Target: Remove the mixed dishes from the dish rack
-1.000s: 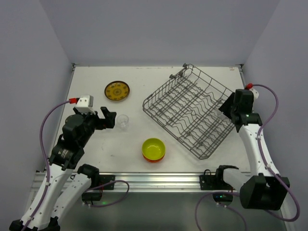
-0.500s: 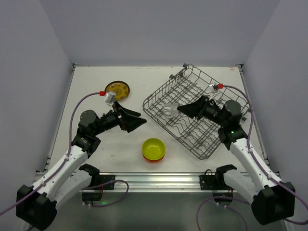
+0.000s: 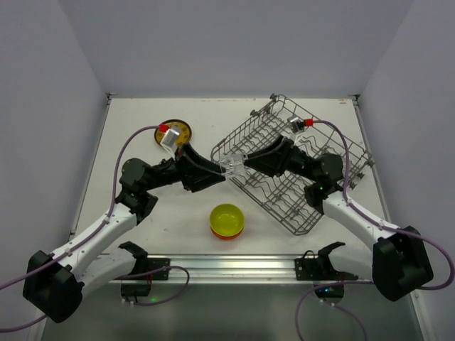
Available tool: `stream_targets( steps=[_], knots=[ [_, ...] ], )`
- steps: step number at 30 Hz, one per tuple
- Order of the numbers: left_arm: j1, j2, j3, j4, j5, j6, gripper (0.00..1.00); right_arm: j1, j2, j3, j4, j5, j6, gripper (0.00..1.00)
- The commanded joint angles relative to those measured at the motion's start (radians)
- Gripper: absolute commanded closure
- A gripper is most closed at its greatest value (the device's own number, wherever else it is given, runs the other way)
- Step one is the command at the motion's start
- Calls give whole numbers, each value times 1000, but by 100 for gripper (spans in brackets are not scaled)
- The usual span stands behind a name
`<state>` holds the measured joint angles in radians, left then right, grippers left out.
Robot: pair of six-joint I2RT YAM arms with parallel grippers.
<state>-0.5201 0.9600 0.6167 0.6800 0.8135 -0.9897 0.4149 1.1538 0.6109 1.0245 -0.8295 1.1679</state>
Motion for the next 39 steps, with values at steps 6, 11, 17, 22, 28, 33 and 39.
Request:
stream_targets(
  steps=[6, 11, 17, 22, 28, 33, 39],
  knots=[
    [-14, 31, 41, 84, 39, -27, 78, 30, 35, 10, 184, -10, 30, 70],
    [-15, 25, 84, -74, -6, 66, 100, 36, 23, -3, 186, -8, 1, 6],
    [-11, -3, 439, -1034, -695, 459, 100, -73, -140, 45, -655, 230, -297, 1],
    [265, 153, 611, -1439, -1096, 587, 100, -103, -189, 266, -1276, 750, -554, 1],
    [505, 210, 519, -1445, -1021, 617, 100, -107, -281, 280, -1432, 828, -668, 1],
    [520, 319, 502, -1505, -978, 635, 100, -107, -379, 251, -1480, 817, -711, 1],
    [545, 466, 508, -1522, -912, 657, 100, -105, -420, 240, -1466, 777, -717, 1]
  ],
)
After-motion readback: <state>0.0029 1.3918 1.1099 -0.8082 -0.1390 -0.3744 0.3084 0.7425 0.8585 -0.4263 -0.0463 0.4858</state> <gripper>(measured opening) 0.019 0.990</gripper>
